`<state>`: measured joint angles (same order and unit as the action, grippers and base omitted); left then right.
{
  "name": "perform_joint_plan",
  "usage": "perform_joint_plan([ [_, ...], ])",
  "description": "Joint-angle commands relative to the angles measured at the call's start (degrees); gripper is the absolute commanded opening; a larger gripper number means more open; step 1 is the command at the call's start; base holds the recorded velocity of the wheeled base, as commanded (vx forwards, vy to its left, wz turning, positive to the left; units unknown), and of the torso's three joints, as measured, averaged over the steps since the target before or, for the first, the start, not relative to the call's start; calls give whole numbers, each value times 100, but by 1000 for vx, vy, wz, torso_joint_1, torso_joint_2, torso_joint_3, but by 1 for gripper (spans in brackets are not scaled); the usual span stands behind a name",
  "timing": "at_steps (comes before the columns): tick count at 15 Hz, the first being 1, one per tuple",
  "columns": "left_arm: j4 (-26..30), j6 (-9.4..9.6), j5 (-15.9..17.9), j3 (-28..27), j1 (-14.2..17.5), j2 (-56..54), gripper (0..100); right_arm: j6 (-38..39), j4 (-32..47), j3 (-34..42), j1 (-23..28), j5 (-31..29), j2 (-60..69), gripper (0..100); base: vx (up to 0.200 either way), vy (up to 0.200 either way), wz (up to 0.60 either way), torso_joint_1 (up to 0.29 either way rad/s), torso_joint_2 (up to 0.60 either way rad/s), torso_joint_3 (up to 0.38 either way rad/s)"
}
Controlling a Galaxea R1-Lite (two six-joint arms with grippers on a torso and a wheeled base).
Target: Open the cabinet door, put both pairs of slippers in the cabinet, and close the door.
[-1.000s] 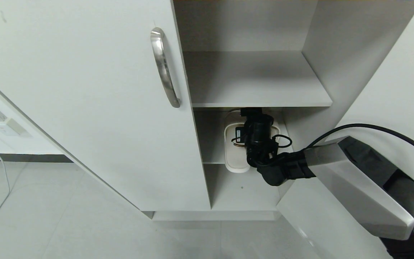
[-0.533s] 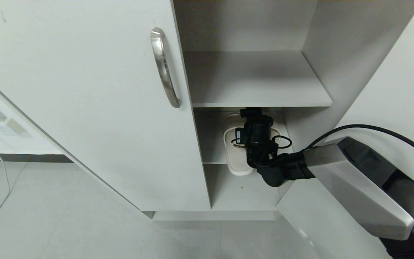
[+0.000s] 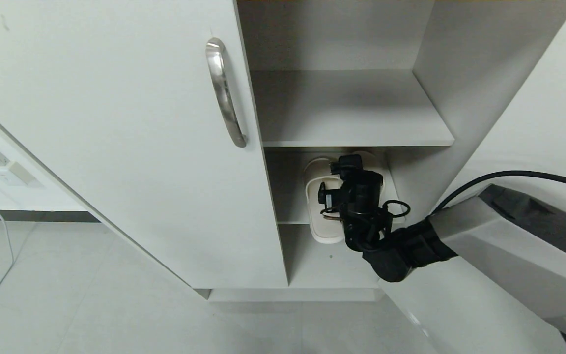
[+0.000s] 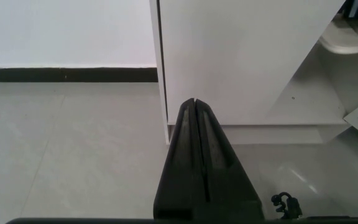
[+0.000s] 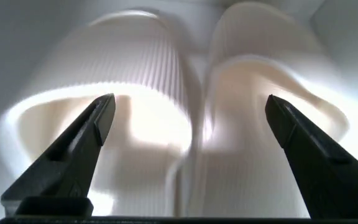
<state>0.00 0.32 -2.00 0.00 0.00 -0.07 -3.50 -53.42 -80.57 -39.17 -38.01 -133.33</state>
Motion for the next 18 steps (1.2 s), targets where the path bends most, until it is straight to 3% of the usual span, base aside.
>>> perform_joint_plan([
  [1,0,3,-2,0,0,7,0,-107,-556,1184,-363,-5,861,100,0,0,0,0,0,0],
  [7,0,12,-2,0,0,7,0,-81,-1241,2599,-785,-22,1573,100,0,0,0,0,0,0],
  [13,0,3,-2,0,0,7,0,-81,-1391,2695,-864,-22,1599,100,0,0,0,0,0,0],
  [18,0,3,-2,0,0,7,0,-81,-1443,2757,-908,-22,1599,100,-200,0,0,1,2,2],
])
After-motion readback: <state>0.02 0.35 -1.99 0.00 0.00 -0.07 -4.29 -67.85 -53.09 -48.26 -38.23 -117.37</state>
